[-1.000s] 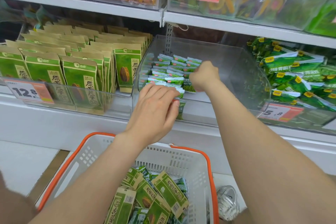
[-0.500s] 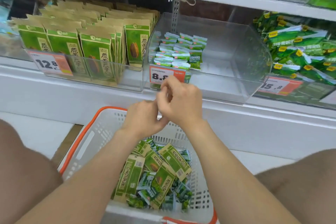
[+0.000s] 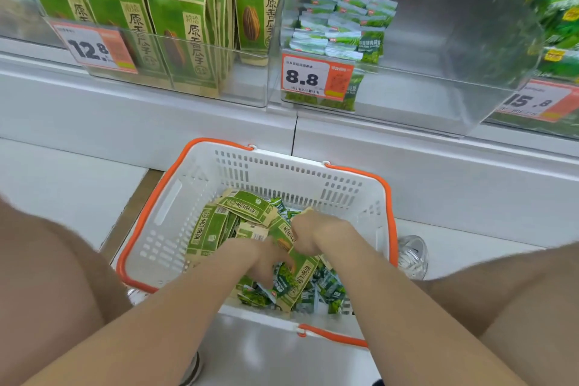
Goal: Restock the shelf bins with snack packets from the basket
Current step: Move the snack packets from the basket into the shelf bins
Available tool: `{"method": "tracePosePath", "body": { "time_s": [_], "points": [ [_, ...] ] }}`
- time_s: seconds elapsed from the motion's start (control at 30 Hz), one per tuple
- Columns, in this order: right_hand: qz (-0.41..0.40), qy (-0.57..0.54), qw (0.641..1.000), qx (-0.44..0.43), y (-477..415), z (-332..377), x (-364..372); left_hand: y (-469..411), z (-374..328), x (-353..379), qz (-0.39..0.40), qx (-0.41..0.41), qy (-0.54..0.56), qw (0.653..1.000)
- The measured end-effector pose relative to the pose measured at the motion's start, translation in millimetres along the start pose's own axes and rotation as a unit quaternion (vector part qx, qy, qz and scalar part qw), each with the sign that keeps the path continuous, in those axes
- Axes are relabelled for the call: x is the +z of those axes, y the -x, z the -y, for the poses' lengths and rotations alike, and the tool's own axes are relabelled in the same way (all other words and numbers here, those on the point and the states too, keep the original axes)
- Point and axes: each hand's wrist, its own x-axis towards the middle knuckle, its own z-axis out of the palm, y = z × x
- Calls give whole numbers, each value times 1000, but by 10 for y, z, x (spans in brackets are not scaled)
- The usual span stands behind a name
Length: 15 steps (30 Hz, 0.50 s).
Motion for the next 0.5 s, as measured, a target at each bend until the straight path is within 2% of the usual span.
{"method": "tracePosePath", "body": {
  "time_s": [0.07,0.2,0.4,0.5],
  "points": [
    [-33,-15,999,-6,-24,-13,-34,-28,-42,40,10,0,-20,1000],
    [-78,-45,996,-11,-60,-7,-102,-79,18,116,-92,10,13,996],
    [-42,-101,994,-13,-74,-62,-77,-114,224,100,-195,15,160,968],
    [-34,-188,981,-20,-46,-160,-111,-2,312,-97,-217,47,245,944]
  ]
}}
